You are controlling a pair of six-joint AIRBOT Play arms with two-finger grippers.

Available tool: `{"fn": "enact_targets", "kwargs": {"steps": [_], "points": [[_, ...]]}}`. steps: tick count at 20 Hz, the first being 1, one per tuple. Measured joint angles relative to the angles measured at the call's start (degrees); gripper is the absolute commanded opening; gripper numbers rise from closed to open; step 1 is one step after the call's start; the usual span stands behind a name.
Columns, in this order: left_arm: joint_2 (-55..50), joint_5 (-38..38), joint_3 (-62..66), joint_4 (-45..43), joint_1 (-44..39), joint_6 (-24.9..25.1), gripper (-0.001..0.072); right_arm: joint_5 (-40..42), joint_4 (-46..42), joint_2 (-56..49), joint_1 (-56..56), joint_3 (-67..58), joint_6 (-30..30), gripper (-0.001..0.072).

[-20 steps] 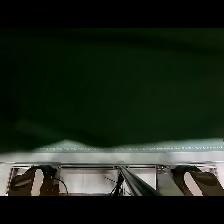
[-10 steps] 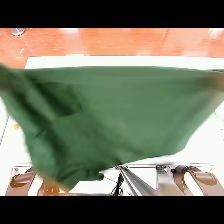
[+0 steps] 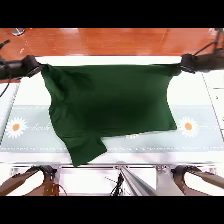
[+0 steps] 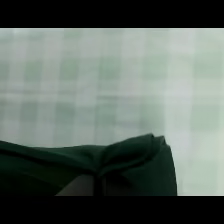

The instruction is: Fold the shirts.

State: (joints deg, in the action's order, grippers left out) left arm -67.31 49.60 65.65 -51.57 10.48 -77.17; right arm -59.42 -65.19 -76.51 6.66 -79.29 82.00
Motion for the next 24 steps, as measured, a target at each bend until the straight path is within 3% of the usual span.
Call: {"fn": "enact_targets", "kwargs": {"steps": [5,10,19,24], "points": [[-11.6,-7.0,7.6,0.4,-3.1,0.0,0.0035,2.9,5.4,-17.4,0.0,-14.1,-0.1,0.0031],[-18.4,-8.6,11.0,0.5,-4.2,0.0,0.0036,3.0,8.3,-27.3,0.0,-24.0,1.3,0.0031],[-25.2,4.6,12.2,-3.7,-3.2,0.0,0.0035,1.3,9.4,-34.7,0.7,-26.8,1.6,0.0032],[-25.7,14.1,13.4,-4.6,-0.9,0.3,0.0036,-5.6,10.2,-35.3,3.2,-26.9,-0.6,0.0031]]}}
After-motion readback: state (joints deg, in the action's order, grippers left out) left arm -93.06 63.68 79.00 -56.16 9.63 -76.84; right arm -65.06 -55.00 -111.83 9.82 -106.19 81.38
